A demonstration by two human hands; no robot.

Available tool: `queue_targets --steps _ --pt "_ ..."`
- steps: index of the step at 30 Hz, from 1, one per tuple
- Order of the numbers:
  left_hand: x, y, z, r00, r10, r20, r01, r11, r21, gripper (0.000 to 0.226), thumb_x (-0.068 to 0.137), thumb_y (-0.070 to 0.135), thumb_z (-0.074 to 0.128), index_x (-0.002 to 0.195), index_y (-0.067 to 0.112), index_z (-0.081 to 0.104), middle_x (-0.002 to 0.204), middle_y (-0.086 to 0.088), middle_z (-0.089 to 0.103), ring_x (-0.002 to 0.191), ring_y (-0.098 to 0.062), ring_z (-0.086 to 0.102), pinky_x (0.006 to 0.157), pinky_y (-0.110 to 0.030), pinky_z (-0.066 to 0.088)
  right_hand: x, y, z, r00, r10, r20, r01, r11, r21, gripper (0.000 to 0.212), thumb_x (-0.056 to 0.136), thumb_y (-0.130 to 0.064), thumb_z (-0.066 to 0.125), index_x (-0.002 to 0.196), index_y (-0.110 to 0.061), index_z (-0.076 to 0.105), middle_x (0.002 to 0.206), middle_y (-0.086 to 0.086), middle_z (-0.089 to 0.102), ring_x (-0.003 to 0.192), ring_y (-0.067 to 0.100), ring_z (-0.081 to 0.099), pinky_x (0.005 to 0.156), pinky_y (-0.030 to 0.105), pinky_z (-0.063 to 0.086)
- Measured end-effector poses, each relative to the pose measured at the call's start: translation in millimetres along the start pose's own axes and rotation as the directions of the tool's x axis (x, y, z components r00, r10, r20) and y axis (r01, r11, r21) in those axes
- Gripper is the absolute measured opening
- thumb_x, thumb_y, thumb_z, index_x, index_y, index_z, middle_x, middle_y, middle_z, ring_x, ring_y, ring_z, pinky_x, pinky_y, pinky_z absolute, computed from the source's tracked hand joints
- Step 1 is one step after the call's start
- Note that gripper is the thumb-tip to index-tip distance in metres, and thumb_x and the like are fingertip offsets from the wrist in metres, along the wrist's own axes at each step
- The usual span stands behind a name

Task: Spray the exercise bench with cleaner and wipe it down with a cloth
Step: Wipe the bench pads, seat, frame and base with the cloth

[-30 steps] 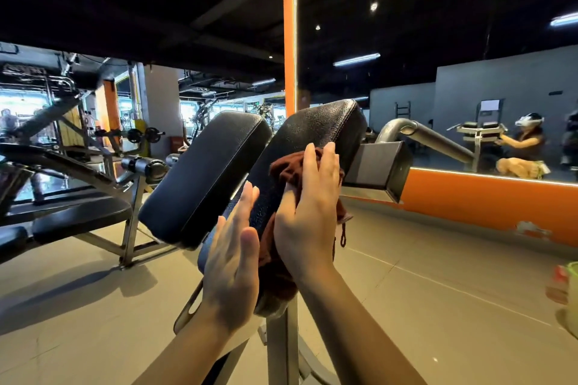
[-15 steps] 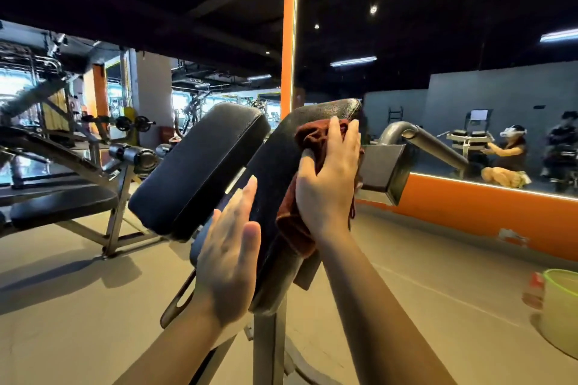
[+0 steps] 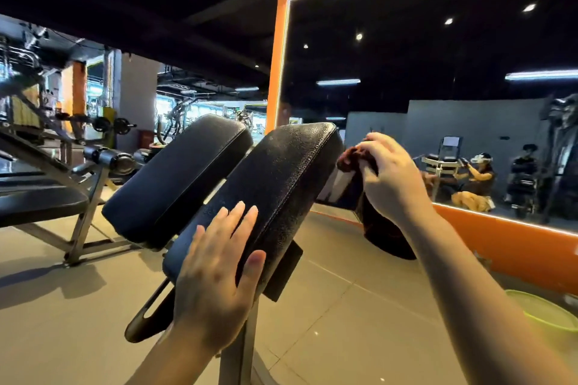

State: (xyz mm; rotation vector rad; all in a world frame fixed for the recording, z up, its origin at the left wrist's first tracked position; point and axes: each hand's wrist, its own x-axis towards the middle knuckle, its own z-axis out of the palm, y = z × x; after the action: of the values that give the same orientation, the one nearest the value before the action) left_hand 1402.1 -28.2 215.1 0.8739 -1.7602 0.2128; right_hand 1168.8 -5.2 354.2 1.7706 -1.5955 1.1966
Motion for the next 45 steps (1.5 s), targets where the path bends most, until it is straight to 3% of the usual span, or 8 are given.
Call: queue_targets --steps 8,12,19,23,32,36,40,45 --pt "0 -3 2 0.999 0.028 -0.027 -0.027 0.999 0.031 0.055 0.102 0.055 0.014 0.146 0.028 0.031 0.151 0.0 0.039 0.142 -0.019 0.028 0.112 -0.053 0.024 -34 14 31 0.928 -0.372 0.028 0.369 0.901 -0.228 0.015 0.093 -0.007 0.058 0.103 -0.004 0.068 0.117 0.016 0.067 0.119 0.037 0.059 0.104 0.063 0.039" --pt "-1 -3 4 0.998 0.026 -0.051 -0.025 0.999 0.031 0.054 0.102 0.053 0.014 0.146 0.027 0.032 0.149 -0.003 0.042 0.14 -0.02 0.031 0.11 -0.055 0.027 -59 26 35 0.896 -0.442 -0.027 0.431 0.884 -0.179 0.029 0.09 -0.008 0.063 0.117 -0.001 0.064 0.126 0.018 0.063 0.128 0.032 0.051 0.106 0.053 0.038" --pt "-1 -3 4 0.998 0.041 -0.049 -0.038 0.998 0.047 0.054 0.102 0.053 0.014 0.145 0.027 0.033 0.148 -0.002 0.043 0.139 -0.024 0.035 0.109 -0.058 0.031 -90 23 55 0.881 -0.092 -0.464 0.222 0.947 0.233 0.031 0.096 -0.008 0.043 0.124 -0.001 0.054 0.132 0.022 0.054 0.129 0.035 0.048 0.105 0.051 0.042" --pt "-1 -2 5 0.996 0.05 -0.076 -0.047 0.998 0.042 0.054 0.102 0.053 0.014 0.146 0.027 0.031 0.149 0.0 0.042 0.14 -0.022 0.034 0.11 -0.056 0.031 -45 1 57 0.904 0.2 -0.378 0.041 0.839 0.543 0.031 0.096 -0.016 0.039 0.122 -0.016 0.056 0.13 0.019 0.057 0.126 0.036 0.05 0.105 0.058 0.04" --pt "-5 4 9 0.929 -0.215 -0.3 0.158 0.966 -0.203 0.047 0.1 0.046 0.023 0.141 0.028 0.034 0.148 0.008 0.038 0.142 -0.018 0.032 0.119 -0.045 0.012 -82 -25 77 0.875 -0.131 -0.467 0.241 0.953 0.184 0.035 0.1 -0.017 0.042 0.121 0.005 0.059 0.132 0.019 0.057 0.133 0.028 0.044 0.115 0.04 0.032" --pt "-9 11 10 0.793 -0.506 -0.339 0.337 0.828 -0.448 0.044 0.093 0.05 0.024 0.137 0.047 0.028 0.151 0.002 0.037 0.141 -0.02 0.031 0.111 -0.062 0.026 0 -74 49 0.881 -0.422 -0.212 0.434 0.901 0.014 0.035 0.098 -0.023 0.043 0.121 -0.007 0.063 0.13 0.009 0.061 0.132 0.027 0.048 0.119 0.048 0.024" --pt "-13 11 14 0.748 -0.572 -0.337 0.358 0.775 -0.521 0.043 0.091 0.055 0.022 0.134 0.057 0.021 0.152 0.004 0.034 0.141 -0.015 0.029 0.111 -0.06 0.027 79 -97 69 0.896 -0.114 0.43 0.312 0.85 -0.424 0.039 0.101 -0.047 0.037 0.121 -0.024 0.061 0.13 0.0 0.059 0.128 0.026 0.047 0.112 0.055 0.022" --pt "-9 11 14 0.763 -0.548 -0.344 0.33 0.787 -0.522 0.04 0.093 0.053 0.021 0.133 0.059 0.02 0.151 0.003 0.036 0.141 -0.018 0.031 0.11 -0.061 0.027 50 -109 89 0.775 -0.19 0.602 0.502 0.764 -0.405 0.048 0.098 -0.048 0.038 0.139 -0.024 0.048 0.139 -0.001 0.052 0.131 0.024 0.044 0.11 0.046 0.034"
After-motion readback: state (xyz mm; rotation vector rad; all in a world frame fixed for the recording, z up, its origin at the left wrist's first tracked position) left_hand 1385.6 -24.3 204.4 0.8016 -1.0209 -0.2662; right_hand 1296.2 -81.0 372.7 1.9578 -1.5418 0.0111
